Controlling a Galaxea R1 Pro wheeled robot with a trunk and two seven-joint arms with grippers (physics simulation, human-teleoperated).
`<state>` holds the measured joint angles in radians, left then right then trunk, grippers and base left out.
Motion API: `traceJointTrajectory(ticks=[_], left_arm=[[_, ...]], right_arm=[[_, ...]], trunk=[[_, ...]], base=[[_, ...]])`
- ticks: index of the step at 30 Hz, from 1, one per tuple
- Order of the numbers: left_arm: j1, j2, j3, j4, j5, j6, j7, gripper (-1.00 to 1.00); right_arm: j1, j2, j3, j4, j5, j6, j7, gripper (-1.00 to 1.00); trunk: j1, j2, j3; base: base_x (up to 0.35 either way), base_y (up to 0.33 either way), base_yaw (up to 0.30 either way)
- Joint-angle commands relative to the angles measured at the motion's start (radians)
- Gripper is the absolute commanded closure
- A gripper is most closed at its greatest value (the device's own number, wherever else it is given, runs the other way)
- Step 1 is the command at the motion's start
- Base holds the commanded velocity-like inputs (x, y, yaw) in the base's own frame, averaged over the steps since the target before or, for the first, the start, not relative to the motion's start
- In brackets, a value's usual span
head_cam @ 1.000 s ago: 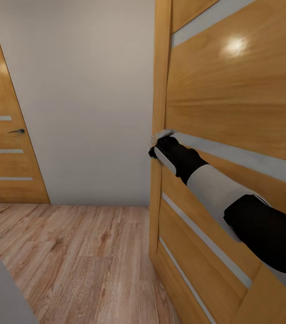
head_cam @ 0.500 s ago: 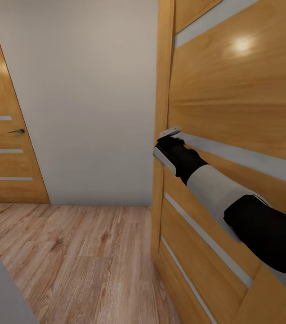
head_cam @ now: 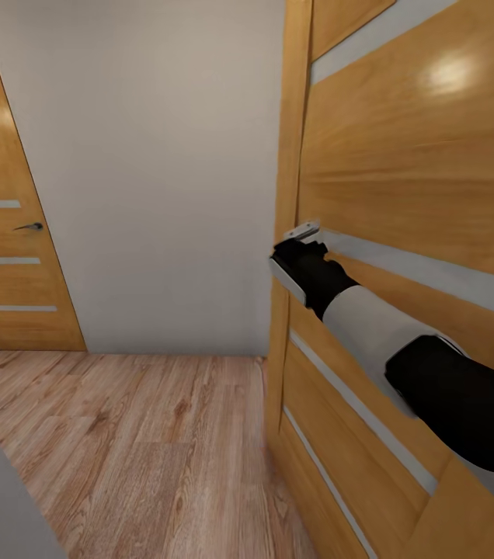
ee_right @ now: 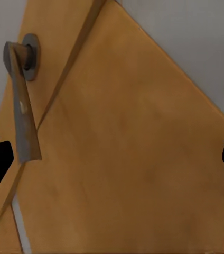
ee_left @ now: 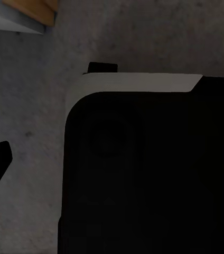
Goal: Move the two storage containers from the living room to the garage. In the garage, place one container on the floor and stack the other container on top of it (either order is fine).
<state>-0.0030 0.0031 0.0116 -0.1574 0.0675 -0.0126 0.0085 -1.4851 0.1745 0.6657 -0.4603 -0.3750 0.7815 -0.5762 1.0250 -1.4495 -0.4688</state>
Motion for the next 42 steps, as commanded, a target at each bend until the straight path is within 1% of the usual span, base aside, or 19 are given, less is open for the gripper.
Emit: traceJointTrajectory(ticks=[1,6,12,36,42], left_arm=[[0.000,0.000,0.001,-0.001,0.007,-0.001,0.001,-1.00],[0.000,0.000,0.001,0.000,0.007,-0.001,0.001,-1.00],[0.000,0.000,0.001,0.000,0.007,-0.001,0.001,-1.00],[0.000,0.000,-0.001,0.001,0.006,-0.001,-0.001,-1.00],[0.000,0.000,-0.001,0.001,0.006,-0.001,0.000,-1.00]], right_arm=[[-0.001,0.000,0.005,0.027,-0.001,0.004,-0.011,-1.00],[-0.001,0.000,0.005,0.047,-0.004,-0.005,-0.010,-1.00],[-0.005,0.000,-0.001,0.163,-0.009,-0.075,0.001,-1.00],[-0.007,0.000,-0.005,0.170,-0.005,-0.103,0.001,-1.00],[-0.007,-0.005,-0.005,0.170,-0.005,-0.103,0.001,-1.00]], trunk=[[0.000,0.000,-0.001],[0.000,0.000,-0.001],[0.000,0.000,-0.001],[0.000,0.000,-0.001],[0.000,0.000,-0.001]], base=[[0.000,0.000,0.000],[0.000,0.000,0.000],[0.000,0.000,0.000],[0.000,0.000,0.000],[0.000,0.000,0.000]])
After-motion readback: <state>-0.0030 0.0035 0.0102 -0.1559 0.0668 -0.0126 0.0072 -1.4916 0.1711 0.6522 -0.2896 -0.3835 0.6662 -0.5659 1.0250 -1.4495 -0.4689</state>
